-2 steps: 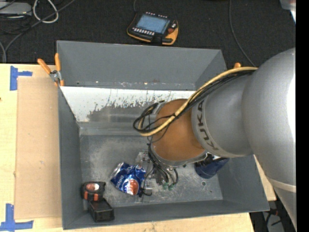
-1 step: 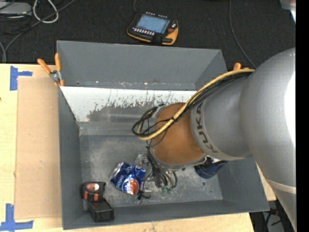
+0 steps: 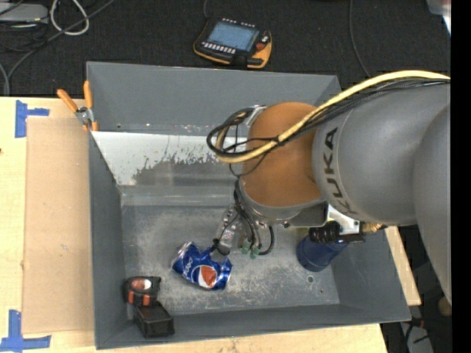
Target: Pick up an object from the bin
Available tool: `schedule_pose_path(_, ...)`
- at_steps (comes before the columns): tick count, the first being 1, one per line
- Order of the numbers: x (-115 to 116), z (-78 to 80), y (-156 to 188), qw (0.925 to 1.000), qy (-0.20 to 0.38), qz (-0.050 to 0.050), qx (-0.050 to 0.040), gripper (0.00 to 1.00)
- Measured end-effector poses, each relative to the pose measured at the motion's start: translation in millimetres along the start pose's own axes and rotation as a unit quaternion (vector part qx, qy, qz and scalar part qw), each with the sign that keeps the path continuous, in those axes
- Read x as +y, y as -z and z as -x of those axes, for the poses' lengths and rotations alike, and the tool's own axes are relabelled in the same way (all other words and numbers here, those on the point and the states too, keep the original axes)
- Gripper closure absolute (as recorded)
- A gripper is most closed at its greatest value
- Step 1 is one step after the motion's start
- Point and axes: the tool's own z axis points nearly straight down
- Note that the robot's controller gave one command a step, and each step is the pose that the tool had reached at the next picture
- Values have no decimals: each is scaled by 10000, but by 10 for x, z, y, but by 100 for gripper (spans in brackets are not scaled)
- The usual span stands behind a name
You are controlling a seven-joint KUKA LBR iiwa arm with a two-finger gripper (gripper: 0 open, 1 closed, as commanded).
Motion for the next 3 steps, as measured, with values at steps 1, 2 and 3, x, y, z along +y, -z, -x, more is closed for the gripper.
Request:
schedule_pose_path(1,1,-1,0,10000,6,-1,1,100)
schedule_pose_path(2,280,-79,-382,9974,-715,-13,16,100)
schedule_pose_path(3,345,20,-314,9991,429,-2,2,0)
